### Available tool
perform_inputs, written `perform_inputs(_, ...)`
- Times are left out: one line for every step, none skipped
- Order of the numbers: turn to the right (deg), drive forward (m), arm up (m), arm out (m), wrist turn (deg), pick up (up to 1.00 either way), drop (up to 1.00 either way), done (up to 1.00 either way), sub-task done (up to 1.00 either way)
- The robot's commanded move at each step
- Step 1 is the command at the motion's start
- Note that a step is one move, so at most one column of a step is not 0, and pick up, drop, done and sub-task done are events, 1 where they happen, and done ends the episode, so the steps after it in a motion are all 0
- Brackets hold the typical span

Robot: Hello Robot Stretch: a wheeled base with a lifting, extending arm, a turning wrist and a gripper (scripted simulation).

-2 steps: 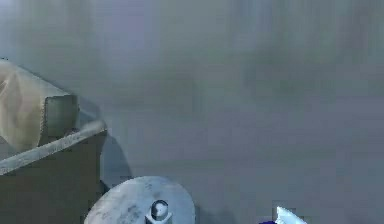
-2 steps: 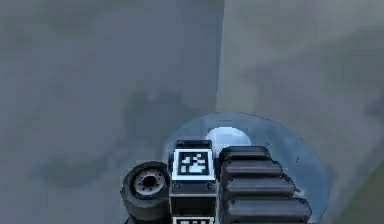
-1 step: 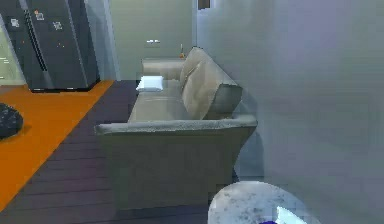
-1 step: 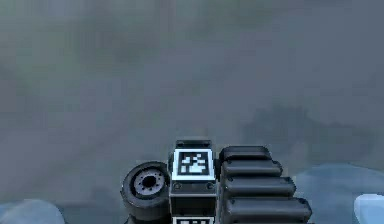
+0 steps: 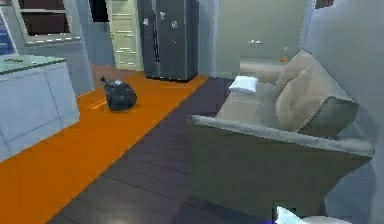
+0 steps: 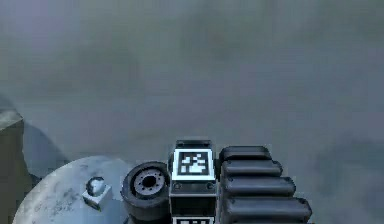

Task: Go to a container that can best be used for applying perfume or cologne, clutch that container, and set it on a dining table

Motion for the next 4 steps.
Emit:
perform_inputs(45.0, 0.0, 0.0, 0.0, 0.0, 0.0, 0.0, 0.0, 0.0)
perform_inputs(45.0, 0.0, 0.0, 0.0, 0.0, 0.0, 0.0, 0.0, 0.0)
perform_inputs(15.0, 0.0, 0.0, 0.0, 0.0, 0.0, 0.0, 0.0, 0.0)
perform_inputs(0.0, 0.0, 0.0, 0.42, 0.0, 0.0, 0.0, 0.0, 0.0)
